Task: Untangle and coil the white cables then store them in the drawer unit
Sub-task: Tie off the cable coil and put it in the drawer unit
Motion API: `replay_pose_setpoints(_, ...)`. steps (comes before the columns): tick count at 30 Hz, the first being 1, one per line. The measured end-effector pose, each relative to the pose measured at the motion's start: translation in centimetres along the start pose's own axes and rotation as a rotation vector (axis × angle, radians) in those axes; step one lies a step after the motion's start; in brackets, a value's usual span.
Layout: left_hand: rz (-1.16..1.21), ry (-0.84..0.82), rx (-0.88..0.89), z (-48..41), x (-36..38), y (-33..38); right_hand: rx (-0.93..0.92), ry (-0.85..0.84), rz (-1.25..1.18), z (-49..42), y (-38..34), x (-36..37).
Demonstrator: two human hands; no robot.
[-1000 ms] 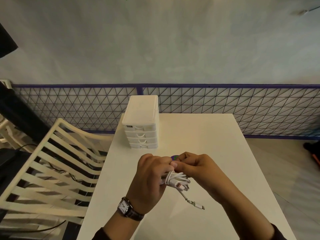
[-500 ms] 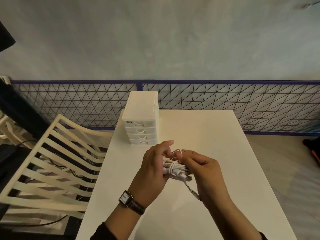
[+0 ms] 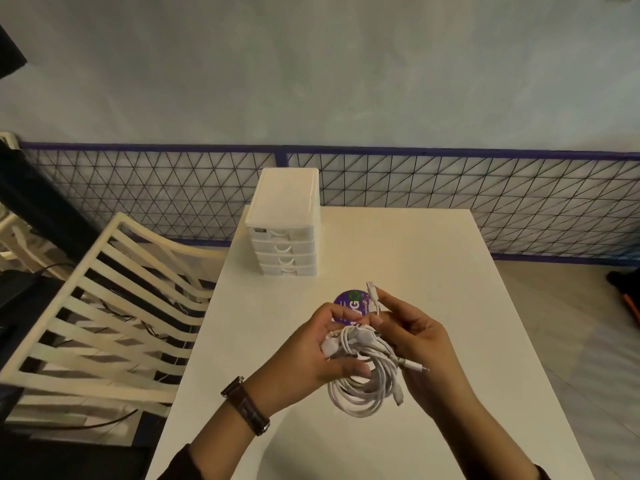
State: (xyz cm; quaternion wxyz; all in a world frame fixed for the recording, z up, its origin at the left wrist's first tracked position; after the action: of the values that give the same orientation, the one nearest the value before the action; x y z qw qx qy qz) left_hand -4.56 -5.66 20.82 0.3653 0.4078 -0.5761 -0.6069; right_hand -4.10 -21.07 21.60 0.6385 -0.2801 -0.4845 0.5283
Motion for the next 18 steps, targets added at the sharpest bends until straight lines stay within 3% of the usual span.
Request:
replay_pose_setpoints(3,0.01,0.022,-0.039,0.9,0.5,-1.1,-0.019,-0.069,0.156,0.5,0.5,-1.0)
replay_pose_setpoints(7,-0.25,0.008,-0.068,0.9,0.8,-1.3,-0.053,-0.199,0.371,0.9,-0.1,-1.6)
replay_pose_setpoints(10,-0.407,0.04,-0.038,0.6,1.0,-0.7,-0.212,-0.156,0.616,1.0,-0.5,-1.8)
replay_pose_setpoints(13,-0.506,0.08,-0.001,0.3,1.4,-0.3,-0.247,-0.099,0.637,0.9,-0.5,-1.7)
replay_pose_setpoints(18,-0.268,-0.019,-0.06,0.2,0.9,-0.4,-0.233,0.005,0.539,0.8,-0.4,-2.1)
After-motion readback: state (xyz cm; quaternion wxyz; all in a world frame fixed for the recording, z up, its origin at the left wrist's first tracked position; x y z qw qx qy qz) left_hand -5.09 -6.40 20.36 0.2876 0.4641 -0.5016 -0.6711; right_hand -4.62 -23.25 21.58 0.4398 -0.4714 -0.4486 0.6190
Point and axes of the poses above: each hand's wrist, its own z-axis away from the middle knuckle, its own x-axis out of the palm, y = z × x, the point moved 2 cm from there along -z, towards the middle knuckle, and after that the axes turned 8 degrees about x, right-handed, at the moved point
